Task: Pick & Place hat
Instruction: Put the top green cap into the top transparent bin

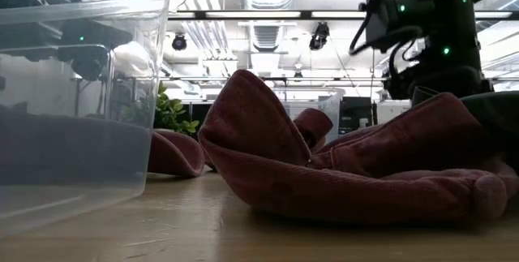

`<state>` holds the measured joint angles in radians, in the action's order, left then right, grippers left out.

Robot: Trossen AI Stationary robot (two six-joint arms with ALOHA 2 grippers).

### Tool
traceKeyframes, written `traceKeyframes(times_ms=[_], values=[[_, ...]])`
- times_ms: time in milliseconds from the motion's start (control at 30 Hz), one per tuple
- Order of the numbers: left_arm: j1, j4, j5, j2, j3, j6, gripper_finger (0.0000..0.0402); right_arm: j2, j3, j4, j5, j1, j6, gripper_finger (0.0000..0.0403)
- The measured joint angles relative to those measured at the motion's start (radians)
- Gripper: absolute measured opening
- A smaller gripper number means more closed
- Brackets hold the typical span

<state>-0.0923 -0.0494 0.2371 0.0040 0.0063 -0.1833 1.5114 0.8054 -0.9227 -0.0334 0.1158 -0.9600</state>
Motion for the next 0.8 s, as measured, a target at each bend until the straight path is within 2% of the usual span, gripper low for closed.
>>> traceKeyframes(times_ms=[267,633,800], values=[[0.000,-0.001,0.000,0.000,0.000,0.000,0.0000,-0.097,0.118,-0.159,-0.056,0.006,0.085,0.0011],[0.000,-0.002,0.000,0.000,0.000,0.000,0.0000,-0.181,0.434,-0.532,-0.064,0.013,0.172,0.0009],[0.000,-0.002,0.000,0.000,0.000,0.000,0.0000,-0.196,0.587,-0.607,0.005,0.035,0.316,0.0009]])
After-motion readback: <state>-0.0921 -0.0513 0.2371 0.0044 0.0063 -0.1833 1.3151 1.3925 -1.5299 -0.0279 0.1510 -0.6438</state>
